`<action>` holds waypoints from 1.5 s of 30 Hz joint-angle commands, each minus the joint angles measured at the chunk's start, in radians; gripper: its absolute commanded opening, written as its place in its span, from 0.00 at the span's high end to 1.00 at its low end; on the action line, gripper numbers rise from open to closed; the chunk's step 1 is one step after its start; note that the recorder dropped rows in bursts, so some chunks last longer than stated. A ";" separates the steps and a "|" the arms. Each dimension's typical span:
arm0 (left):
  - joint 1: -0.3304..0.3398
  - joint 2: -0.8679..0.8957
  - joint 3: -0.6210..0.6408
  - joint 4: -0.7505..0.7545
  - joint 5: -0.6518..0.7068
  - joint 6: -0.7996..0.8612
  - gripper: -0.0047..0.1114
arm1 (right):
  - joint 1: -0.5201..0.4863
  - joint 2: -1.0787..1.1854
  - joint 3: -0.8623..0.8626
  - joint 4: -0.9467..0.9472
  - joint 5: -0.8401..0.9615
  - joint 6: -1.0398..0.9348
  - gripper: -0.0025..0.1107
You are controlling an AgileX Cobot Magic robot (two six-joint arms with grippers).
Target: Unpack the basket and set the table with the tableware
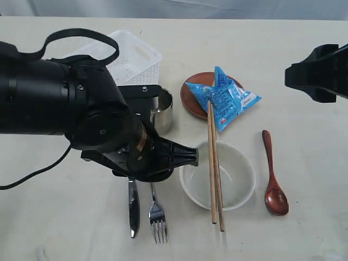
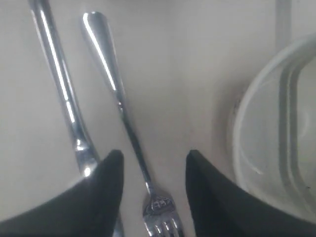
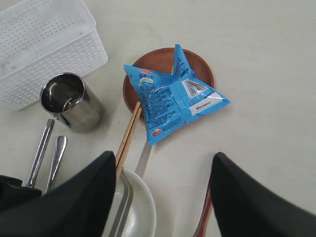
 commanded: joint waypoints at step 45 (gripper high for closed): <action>0.003 0.198 -0.040 -0.109 -0.003 0.085 0.86 | 0.000 -0.006 0.001 0.000 0.014 -0.009 0.50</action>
